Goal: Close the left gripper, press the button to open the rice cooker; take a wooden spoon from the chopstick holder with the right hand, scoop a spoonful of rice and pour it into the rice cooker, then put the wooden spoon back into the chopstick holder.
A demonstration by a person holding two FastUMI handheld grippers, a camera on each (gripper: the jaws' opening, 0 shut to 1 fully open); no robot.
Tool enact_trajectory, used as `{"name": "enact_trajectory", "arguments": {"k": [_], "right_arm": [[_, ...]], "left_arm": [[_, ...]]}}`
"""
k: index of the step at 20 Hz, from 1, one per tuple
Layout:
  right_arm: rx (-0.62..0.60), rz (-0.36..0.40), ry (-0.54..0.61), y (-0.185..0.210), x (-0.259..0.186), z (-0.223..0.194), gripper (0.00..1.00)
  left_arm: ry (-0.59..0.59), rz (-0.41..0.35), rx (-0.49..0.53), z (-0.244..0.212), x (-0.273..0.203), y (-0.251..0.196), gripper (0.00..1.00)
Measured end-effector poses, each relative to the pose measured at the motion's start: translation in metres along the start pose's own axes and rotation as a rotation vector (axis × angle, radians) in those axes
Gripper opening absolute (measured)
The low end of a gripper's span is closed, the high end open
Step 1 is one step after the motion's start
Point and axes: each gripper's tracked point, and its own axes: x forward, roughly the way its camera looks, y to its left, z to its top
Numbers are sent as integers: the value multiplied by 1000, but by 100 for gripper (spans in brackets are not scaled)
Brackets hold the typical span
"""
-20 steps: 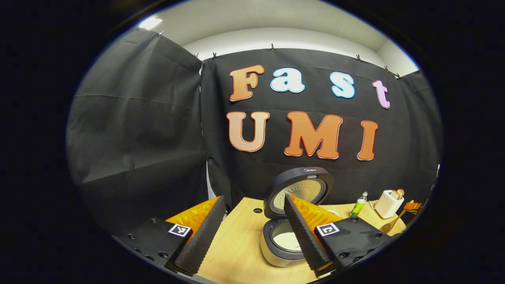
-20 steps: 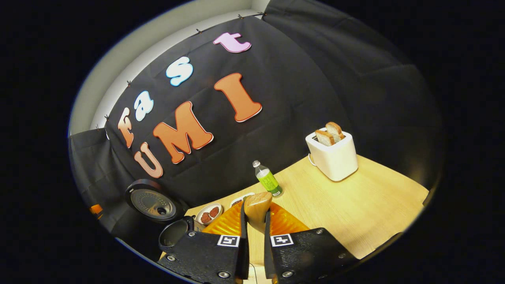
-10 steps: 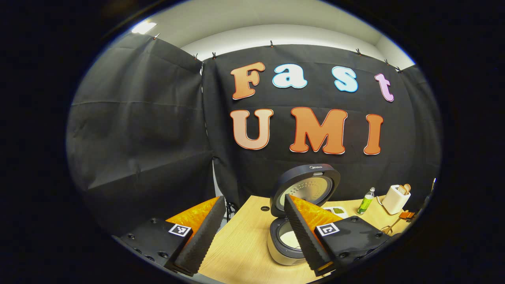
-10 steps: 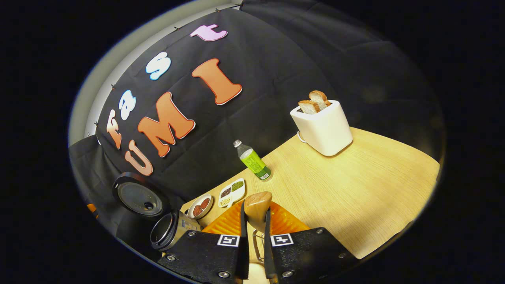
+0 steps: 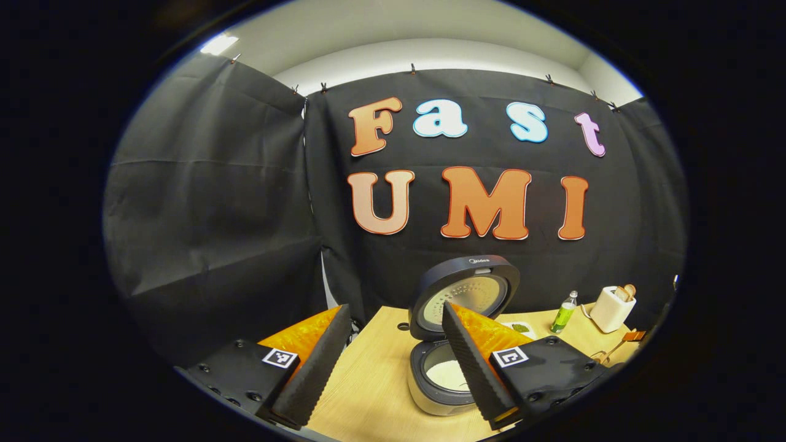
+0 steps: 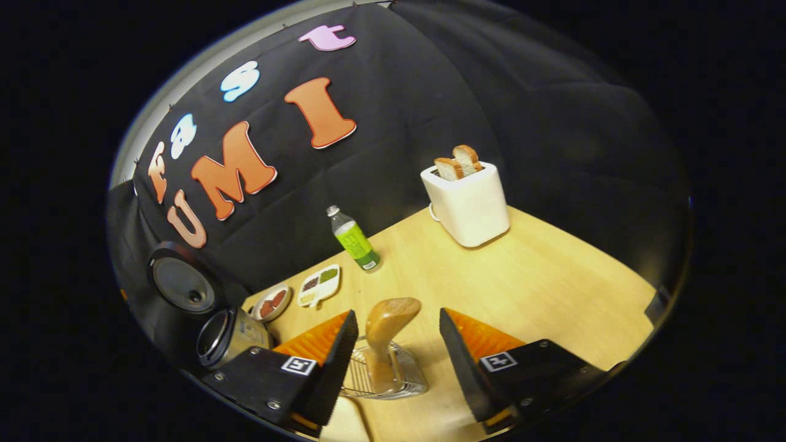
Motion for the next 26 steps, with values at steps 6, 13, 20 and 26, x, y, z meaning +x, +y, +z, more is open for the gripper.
{"name": "enact_trajectory", "arguments": {"k": [6, 13, 20, 26], "right_arm": [[-198, -97, -71, 3, -44, 65, 95], [-281, -60, -202, 58, -110, 153, 95], [-316, 13, -271, 103, -154, 184, 95], [-319, 50, -294, 122, -168, 186, 95]], "left_arm": [[-10, -30, -27, 4, 6, -17, 100], [-34, -42, -95, 17, 30, -28, 97], [-74, -109, -187, 86, 95, -75, 98], [-19, -112, -58, 96, 180, -118, 99]]}}
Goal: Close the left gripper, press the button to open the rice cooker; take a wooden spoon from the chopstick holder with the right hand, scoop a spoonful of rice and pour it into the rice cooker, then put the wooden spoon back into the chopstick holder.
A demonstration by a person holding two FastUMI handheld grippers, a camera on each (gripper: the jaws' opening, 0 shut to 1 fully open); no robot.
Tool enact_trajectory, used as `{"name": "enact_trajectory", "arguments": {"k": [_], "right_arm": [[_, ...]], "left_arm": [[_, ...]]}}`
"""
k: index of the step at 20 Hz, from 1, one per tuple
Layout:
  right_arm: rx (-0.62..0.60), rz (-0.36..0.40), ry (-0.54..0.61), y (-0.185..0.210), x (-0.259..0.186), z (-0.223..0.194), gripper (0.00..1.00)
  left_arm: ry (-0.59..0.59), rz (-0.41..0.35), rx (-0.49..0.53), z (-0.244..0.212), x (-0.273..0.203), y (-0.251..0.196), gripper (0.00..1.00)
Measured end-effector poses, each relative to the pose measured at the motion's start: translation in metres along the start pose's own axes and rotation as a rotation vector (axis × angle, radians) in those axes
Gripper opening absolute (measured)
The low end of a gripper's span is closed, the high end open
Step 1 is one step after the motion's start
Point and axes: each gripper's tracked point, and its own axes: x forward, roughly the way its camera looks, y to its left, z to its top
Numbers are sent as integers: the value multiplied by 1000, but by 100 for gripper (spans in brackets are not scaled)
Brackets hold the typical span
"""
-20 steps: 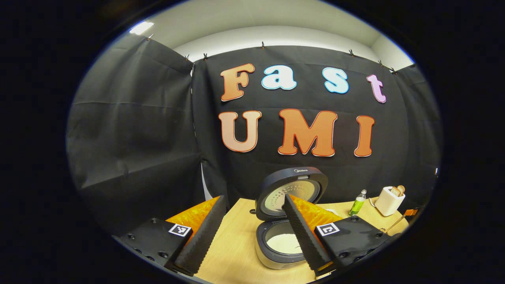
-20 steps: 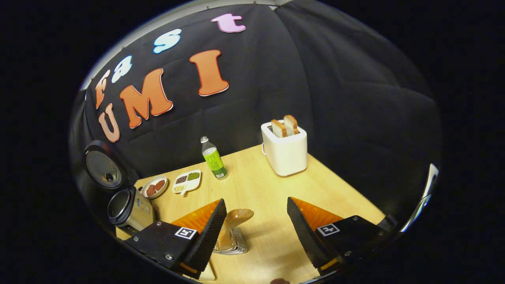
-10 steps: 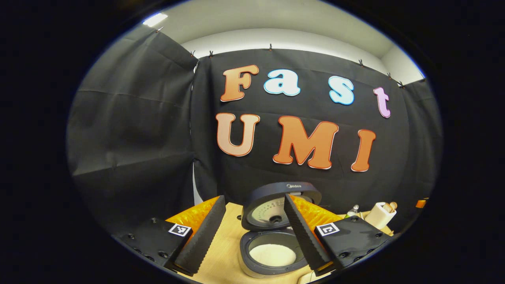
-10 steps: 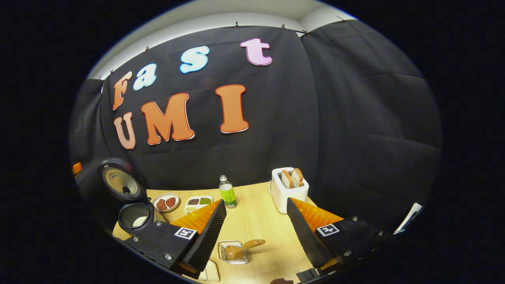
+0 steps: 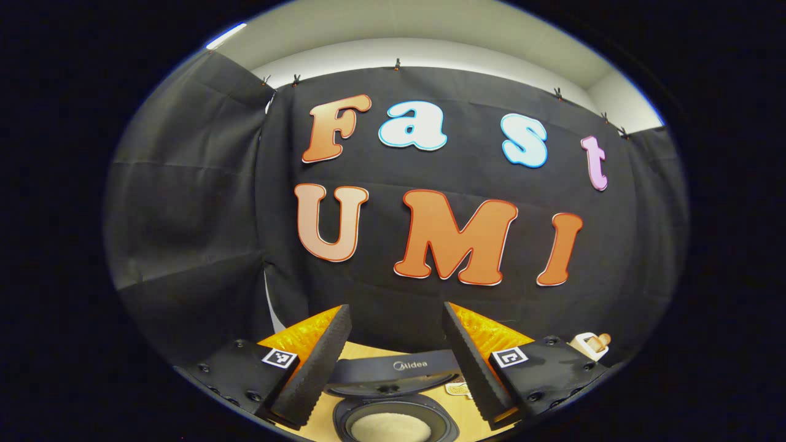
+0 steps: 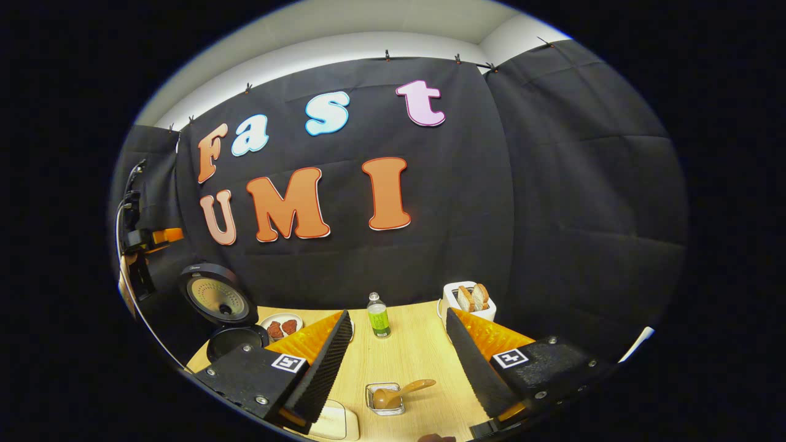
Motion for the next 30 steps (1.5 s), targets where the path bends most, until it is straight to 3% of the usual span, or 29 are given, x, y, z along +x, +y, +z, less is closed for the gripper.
{"name": "enact_trajectory", "arguments": {"k": [5, 8, 9, 10, 19, 22, 24, 30], "right_arm": [[18, 3, 6, 1, -2, -4, 95], [25, 2, 15, -1, -1, -8, 95], [28, 2, 18, -2, -1, -9, 95], [29, -3, 18, -3, 0, -10, 95], [36, 15, 24, 2, 5, -19, 95], [58, 43, 39, 9, 5, -25, 95], [68, 55, 50, 13, 7, -28, 95], [58, 93, 55, 25, 2, -35, 95]], "left_arm": [[142, -29, 16, -53, 53, -24, 99], [202, 2, 48, -79, 61, -14, 98], [232, 0, 45, -89, 55, -15, 100], [187, -11, 28, -83, 51, -18, 100], [142, -49, 57, -100, -28, -30, 100], [115, -52, 139, -109, -49, -34, 100], [86, -48, 126, -107, -47, -32, 100], [174, -99, 68, -138, -76, -40, 99]]}}
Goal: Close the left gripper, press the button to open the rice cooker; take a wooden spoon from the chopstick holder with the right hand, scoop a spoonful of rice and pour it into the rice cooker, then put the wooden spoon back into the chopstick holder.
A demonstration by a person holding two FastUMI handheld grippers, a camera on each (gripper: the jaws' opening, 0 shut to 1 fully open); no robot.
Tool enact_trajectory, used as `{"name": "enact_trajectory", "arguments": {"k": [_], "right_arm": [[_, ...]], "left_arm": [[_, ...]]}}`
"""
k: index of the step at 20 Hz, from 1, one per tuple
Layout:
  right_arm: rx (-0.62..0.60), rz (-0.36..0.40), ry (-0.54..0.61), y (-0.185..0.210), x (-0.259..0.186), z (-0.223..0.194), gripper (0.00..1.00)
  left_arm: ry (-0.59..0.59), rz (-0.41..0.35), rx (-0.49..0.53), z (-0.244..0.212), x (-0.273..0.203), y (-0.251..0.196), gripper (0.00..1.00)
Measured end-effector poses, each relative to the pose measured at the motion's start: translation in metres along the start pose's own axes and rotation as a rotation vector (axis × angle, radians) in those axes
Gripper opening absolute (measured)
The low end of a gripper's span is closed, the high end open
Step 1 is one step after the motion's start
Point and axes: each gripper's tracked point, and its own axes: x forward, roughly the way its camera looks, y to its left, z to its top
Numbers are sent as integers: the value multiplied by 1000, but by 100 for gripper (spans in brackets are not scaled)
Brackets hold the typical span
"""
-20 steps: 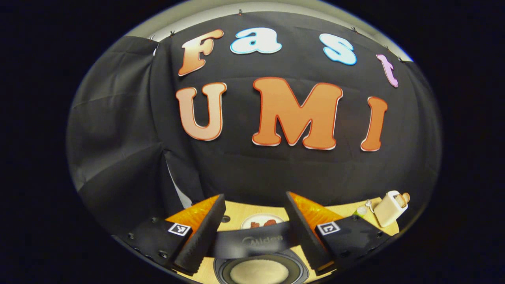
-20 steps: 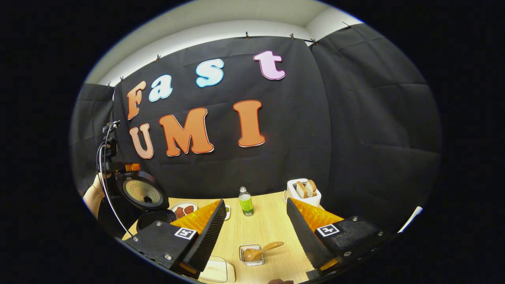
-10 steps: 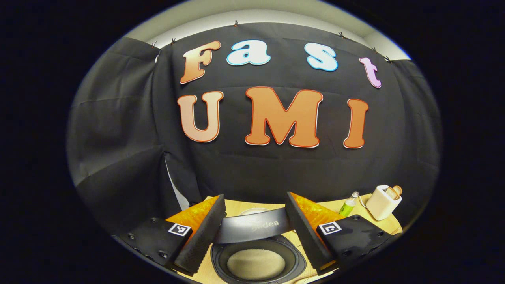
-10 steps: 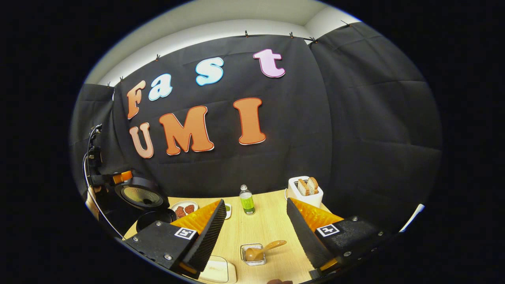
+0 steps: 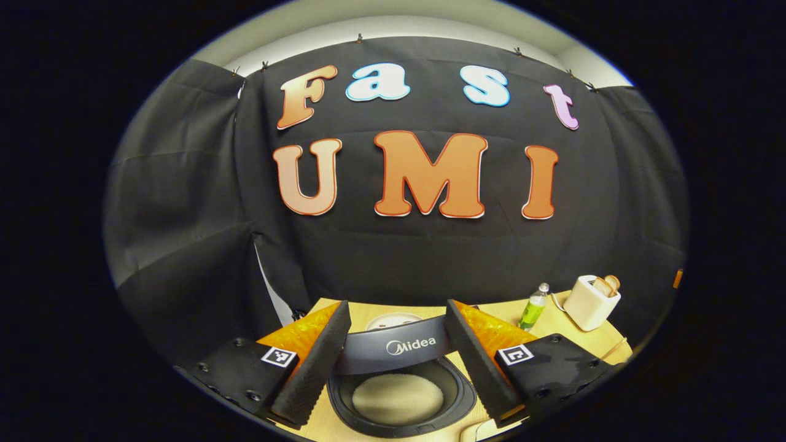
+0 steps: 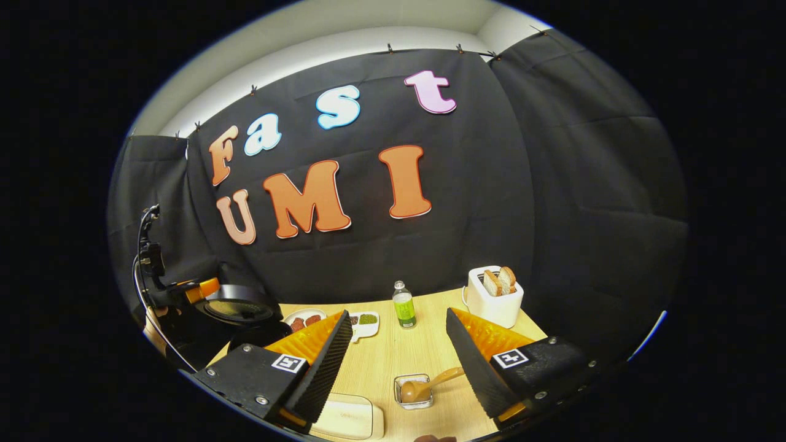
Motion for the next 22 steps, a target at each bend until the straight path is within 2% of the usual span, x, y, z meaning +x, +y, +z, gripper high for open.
{"name": "enact_trajectory", "arguments": {"k": [3, 8, 9, 11, 13, 15, 16, 17, 19, 22], "right_arm": [[31, 2, 11, -2, 0, -4, 95], [67, 23, 43, 5, 0, -16, 95], [71, 28, 51, 7, 0, -20, 95], [77, 30, 69, 7, -1, -28, 95], [96, 31, 82, 6, -1, -31, 95], [118, 29, 90, 5, 2, -34, 95], [125, 26, 95, 4, 1, -36, 95], [125, 23, 101, 3, 2, -37, 95], [117, 19, 108, 2, 3, -40, 94], [91, 20, 109, 4, 4, -42, 94]], "left_arm": [[51, -60, -33, -38, -18, -13, 99], [101, -95, -55, -91, -32, -25, 100], [126, -91, -70, -107, -34, -25, 98], [143, -60, -68, -130, -31, -20, 100], [161, -39, -40, -155, -27, -20, 94], [188, -20, 17, -181, -29, -23, 97], [138, -15, 44, -174, -25, -21, 96], [173, -5, 22, -182, -26, -22, 97], [158, -1, -10, -181, -29, -24, 99], [140, -14, 40, -178, -26, -26, 96]]}}
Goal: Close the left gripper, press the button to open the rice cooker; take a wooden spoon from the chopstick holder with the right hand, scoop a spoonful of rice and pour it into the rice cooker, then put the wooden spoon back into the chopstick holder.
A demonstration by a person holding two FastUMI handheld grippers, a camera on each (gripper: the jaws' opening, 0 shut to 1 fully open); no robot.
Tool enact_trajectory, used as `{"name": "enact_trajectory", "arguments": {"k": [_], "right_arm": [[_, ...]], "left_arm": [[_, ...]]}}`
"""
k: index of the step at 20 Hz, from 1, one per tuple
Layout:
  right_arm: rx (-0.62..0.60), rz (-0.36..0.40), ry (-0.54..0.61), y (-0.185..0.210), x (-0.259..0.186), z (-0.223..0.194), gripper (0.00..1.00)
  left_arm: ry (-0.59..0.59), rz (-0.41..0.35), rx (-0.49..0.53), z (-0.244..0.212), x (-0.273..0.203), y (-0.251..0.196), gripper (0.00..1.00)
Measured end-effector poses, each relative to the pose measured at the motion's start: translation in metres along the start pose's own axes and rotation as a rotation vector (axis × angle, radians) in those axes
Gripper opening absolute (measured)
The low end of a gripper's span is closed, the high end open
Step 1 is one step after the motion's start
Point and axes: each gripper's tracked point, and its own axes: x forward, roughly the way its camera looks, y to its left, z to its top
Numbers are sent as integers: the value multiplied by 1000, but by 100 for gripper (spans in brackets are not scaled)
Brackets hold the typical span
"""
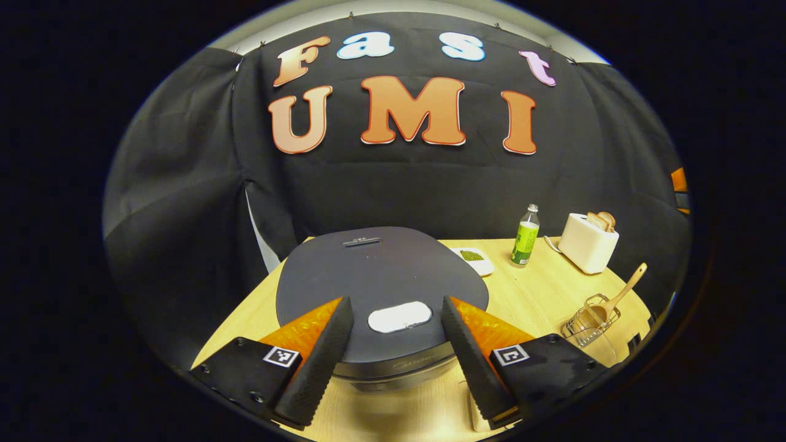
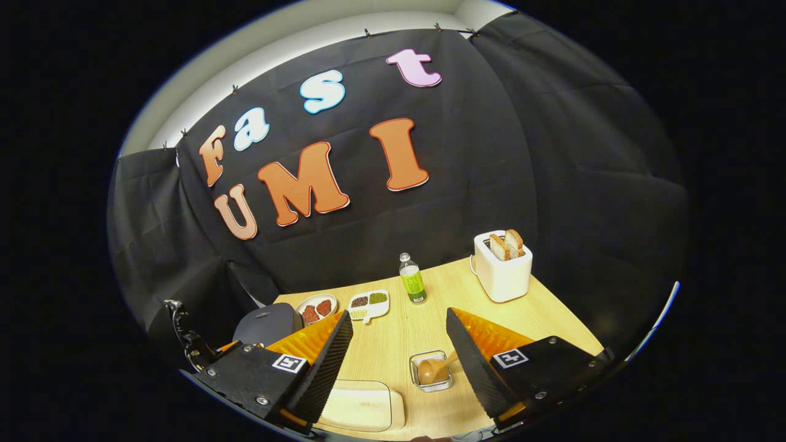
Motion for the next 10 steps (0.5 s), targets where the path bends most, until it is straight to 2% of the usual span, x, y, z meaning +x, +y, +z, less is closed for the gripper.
{"name": "enact_trajectory", "arguments": {"k": [1, 2, 3, 4, 5, 7, 8, 9, 10], "right_arm": [[-6, -3, -4, 0, 0, 1, 94], [-13, -8, -9, -2, 1, 2, 94], [-20, -13, -15, -3, 1, 4, 94], [-26, -16, -22, -3, 0, 7, 94], [-32, -19, -32, -4, -1, 11, 95], [-50, -29, -60, -7, -4, 23, 95], [-59, -35, -74, -8, -5, 29, 95], [-68, -39, -86, -9, -6, 36, 95], [-80, -43, -101, -10, -9, 43, 95]], "left_arm": [[11, -4, -2, 2, 1, 1, 99], [31, -11, -4, 3, 1, 0, 94], [50, -8, -8, 4, 0, 2, 94], [72, -8, -29, 10, -5, 4, 99], [63, -23, -66, 25, -9, 3, 94], [1, -33, -109, 68, -23, 11, 94], [-31, -35, -117, 94, -31, 16, 98], [-65, -39, -113, 119, -39, 21, 94], [-79, -42, -104, 143, -50, 25, 98]]}}
